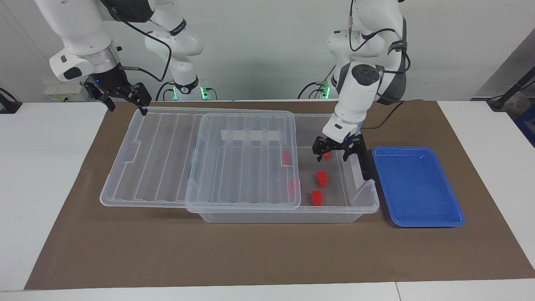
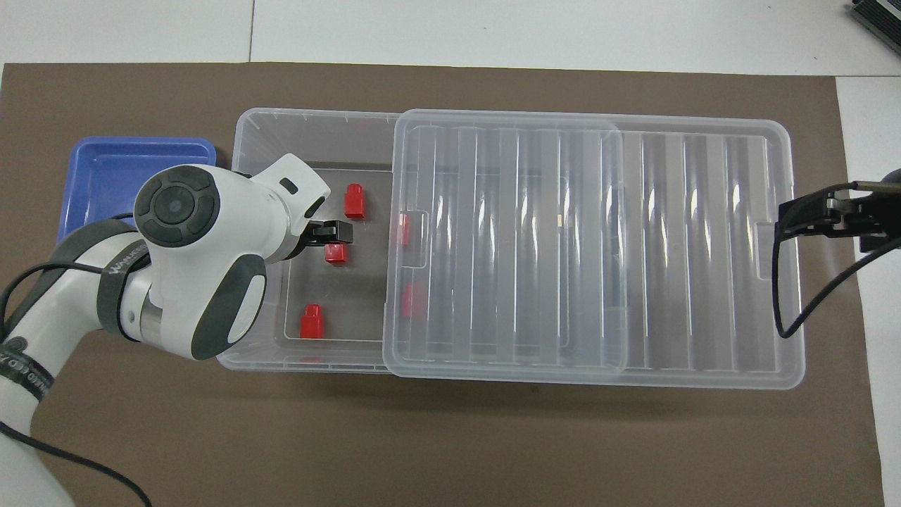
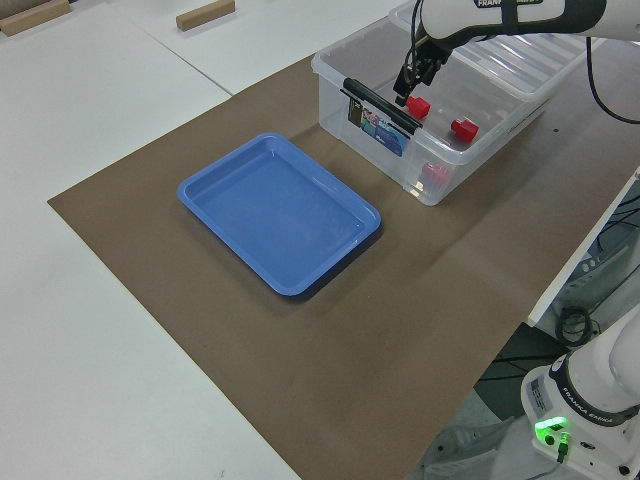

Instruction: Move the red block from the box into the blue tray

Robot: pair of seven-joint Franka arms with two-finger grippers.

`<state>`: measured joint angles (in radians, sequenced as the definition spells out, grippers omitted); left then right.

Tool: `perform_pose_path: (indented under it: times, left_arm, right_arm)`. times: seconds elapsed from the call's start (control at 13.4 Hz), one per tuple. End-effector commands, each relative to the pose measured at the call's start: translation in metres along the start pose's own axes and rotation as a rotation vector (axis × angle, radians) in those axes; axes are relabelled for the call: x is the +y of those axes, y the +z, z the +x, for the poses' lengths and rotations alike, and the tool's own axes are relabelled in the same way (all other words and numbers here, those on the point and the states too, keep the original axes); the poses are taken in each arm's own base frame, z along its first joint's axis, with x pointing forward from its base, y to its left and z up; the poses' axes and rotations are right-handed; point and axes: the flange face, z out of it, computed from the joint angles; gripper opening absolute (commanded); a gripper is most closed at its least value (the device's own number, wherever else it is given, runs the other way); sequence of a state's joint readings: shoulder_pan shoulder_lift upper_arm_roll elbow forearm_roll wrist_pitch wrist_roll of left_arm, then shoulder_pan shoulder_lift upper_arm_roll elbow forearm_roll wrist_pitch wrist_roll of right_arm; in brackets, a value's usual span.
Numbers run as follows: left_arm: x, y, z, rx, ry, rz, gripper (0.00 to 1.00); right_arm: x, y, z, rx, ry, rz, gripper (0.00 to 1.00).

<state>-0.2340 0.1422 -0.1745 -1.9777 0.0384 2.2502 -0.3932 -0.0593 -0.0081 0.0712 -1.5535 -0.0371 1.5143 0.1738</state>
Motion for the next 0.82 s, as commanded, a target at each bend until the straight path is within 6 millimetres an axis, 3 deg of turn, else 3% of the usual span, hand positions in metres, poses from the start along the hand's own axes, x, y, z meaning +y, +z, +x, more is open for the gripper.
perform_pose_path:
  times: [0.0,0.22,0.6,0.75]
  left_arm:
    - [0.016,0.04,0.002,0.033,-0.003,0.046,1.0]
    - [0.02,0.068,0.005,0.028,-0.006,0.045,1.0]
    - [0.025,0.09,0.002,0.035,0.021,0.053,1.0]
    - [0.024,0.098,0.001,0.032,0.019,0.05,1.0]
  right_arm:
    - [0.002,0.0,-0.005,0.012,0.025,0.01,1.0]
    - [0.002,0.001,-0.005,0.011,0.025,0.01,1.0]
    - [0.005,0.001,-0.002,0.022,0.029,0.006,0.99]
    - [0.01,0.003,0.002,0.034,0.038,0.009,0.8]
